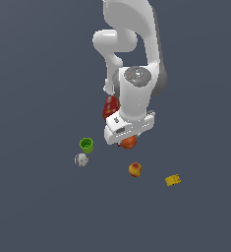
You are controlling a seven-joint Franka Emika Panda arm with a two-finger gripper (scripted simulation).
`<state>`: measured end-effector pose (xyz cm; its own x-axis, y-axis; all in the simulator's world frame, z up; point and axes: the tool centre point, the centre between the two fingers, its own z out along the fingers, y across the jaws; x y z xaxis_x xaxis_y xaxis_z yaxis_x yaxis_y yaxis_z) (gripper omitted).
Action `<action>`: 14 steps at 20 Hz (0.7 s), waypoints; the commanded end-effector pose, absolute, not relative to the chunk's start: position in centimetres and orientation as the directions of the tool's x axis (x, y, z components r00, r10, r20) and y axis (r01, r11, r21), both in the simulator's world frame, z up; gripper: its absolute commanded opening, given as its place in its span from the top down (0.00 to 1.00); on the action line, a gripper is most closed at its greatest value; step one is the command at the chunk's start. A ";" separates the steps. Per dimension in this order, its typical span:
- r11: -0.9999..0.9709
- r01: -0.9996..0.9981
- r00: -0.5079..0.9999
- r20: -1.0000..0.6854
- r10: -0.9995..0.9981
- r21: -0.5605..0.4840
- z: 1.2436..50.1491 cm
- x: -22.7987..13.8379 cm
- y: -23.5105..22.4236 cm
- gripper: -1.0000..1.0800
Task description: Pick up a designated object from a clutter of objects.
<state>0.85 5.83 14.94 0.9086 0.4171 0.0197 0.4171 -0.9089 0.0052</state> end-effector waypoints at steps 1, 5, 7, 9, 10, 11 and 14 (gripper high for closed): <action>-0.909 0.416 0.909 0.013 0.416 0.002 16.3 -0.6 3.9 1.00; -0.909 0.416 0.909 0.012 0.416 0.001 18.9 -2.4 0.7 1.00; -0.909 0.416 0.909 0.012 0.416 0.000 20.3 -3.4 -0.9 1.00; -0.909 0.416 0.909 0.011 0.416 -0.001 21.7 -4.4 -2.5 1.00; -0.909 0.416 0.909 0.011 0.416 -0.002 22.4 -4.9 -3.4 1.00; -0.909 0.416 0.909 0.011 0.416 -0.002 23.2 -5.4 -4.3 1.00; -0.909 0.416 0.909 0.010 0.416 -0.004 25.4 -7.0 -6.9 1.00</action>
